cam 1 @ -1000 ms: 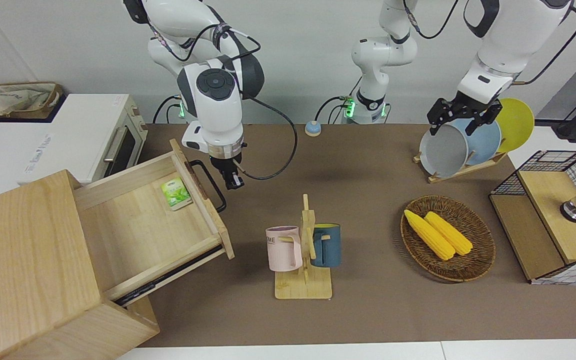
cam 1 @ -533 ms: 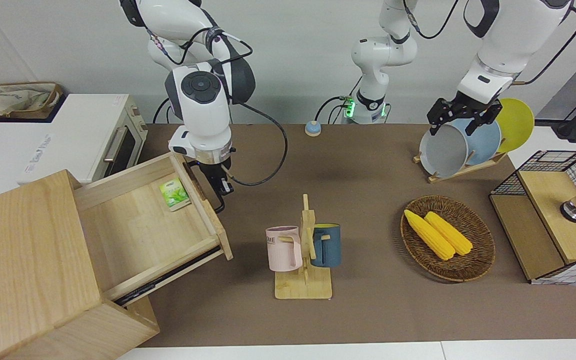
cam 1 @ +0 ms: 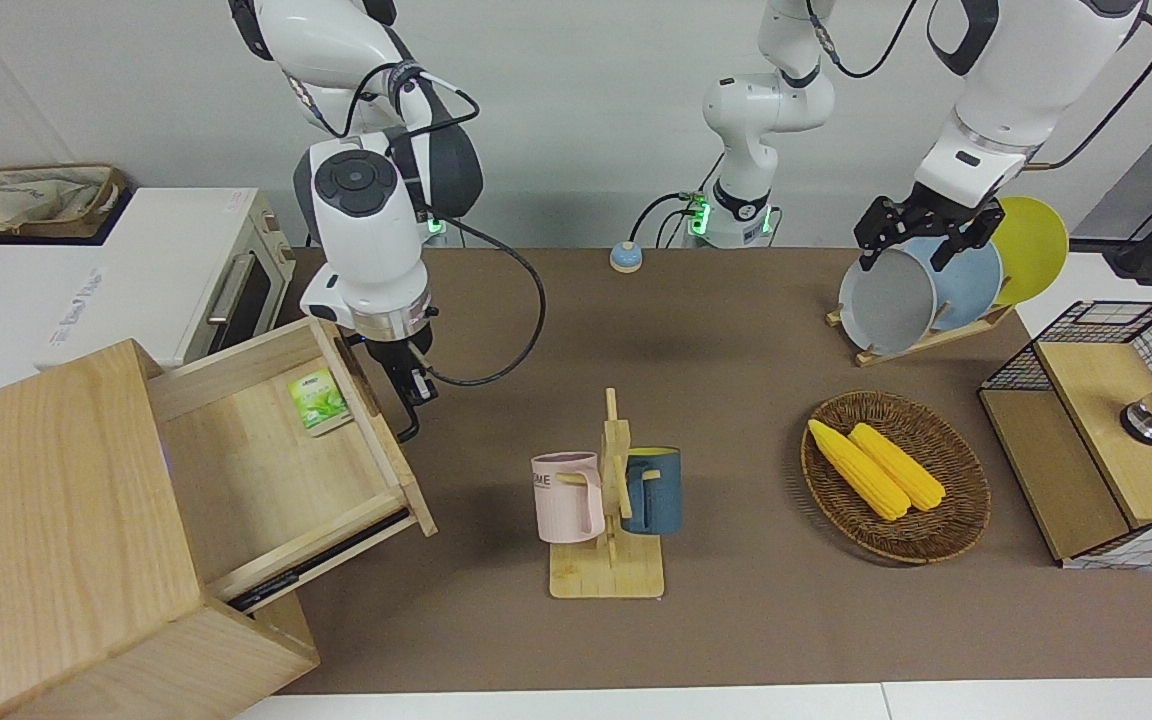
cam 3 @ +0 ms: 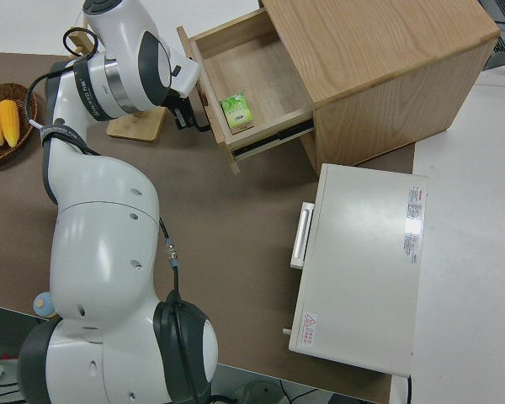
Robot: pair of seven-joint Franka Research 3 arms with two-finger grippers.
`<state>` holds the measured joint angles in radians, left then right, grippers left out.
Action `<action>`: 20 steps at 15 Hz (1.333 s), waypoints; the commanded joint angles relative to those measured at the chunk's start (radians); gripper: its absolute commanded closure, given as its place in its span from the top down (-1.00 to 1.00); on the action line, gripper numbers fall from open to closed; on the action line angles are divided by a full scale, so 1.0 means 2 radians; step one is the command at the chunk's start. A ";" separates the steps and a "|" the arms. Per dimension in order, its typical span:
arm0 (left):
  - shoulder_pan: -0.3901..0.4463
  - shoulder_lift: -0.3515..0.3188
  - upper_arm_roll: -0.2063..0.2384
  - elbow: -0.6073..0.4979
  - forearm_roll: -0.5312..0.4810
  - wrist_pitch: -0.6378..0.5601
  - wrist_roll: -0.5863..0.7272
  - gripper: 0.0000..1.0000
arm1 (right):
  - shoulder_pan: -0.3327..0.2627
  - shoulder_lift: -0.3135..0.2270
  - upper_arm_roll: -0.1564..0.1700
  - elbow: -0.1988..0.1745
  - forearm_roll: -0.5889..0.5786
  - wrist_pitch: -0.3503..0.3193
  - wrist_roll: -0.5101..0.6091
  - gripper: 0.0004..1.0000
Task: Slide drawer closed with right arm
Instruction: 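Continue pushing the drawer front until it sits flush with the cabinet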
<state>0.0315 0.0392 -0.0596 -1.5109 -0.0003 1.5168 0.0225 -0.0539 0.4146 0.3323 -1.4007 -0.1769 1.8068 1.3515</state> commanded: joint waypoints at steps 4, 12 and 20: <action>0.002 0.006 -0.003 0.013 0.009 -0.010 0.005 0.99 | -0.035 0.031 0.008 0.035 -0.007 0.006 -0.037 -1.00; 0.002 0.006 -0.003 0.013 0.009 -0.010 0.005 0.99 | -0.069 0.047 0.008 0.056 -0.007 0.011 -0.070 -1.00; 0.002 0.006 -0.003 0.013 0.009 -0.010 0.005 0.99 | -0.083 0.053 -0.004 0.056 -0.007 0.057 -0.097 -1.00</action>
<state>0.0315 0.0392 -0.0596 -1.5109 -0.0003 1.5168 0.0225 -0.2050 0.4968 0.3272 -1.3148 -0.1769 1.8750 1.1898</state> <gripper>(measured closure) 0.004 0.991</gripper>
